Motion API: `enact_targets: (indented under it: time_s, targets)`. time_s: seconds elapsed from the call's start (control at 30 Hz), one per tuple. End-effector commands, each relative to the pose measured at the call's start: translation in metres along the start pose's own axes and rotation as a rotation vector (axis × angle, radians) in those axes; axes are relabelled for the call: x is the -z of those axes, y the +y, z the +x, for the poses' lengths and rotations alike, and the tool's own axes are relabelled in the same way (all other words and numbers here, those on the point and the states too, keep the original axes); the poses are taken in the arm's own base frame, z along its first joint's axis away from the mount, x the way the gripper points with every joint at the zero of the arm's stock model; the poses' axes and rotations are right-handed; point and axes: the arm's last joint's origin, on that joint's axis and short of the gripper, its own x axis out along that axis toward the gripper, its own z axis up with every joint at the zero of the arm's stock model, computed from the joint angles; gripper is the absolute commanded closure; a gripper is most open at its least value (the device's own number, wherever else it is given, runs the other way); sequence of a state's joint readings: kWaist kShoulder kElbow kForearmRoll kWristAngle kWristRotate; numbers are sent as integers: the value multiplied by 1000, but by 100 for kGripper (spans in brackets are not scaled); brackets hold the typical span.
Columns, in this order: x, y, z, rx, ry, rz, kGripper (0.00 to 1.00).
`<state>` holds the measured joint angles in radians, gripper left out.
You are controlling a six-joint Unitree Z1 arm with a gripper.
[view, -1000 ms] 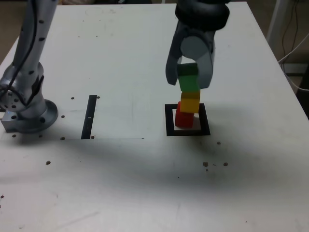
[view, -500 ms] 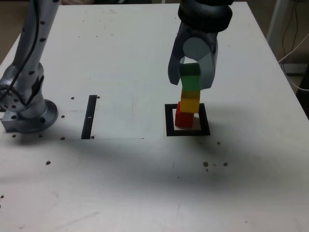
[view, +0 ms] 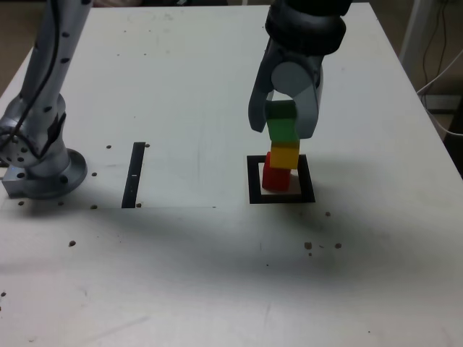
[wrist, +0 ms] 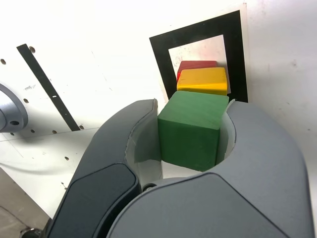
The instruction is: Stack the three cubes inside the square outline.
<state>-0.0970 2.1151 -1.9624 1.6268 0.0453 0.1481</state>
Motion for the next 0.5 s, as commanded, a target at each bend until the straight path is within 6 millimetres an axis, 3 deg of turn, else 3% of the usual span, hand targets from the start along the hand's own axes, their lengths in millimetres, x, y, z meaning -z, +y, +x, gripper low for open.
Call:
enact_targets:
  time_s: [0.0,0.17,0.27,0.47]
  targets:
    - [0,-1,2,7,20,5,55]
    - [0,-1,3,12,22,7,13]
    - [0,-1,3,12,26,7,7]
    - [1,-1,4,13,30,7,5]
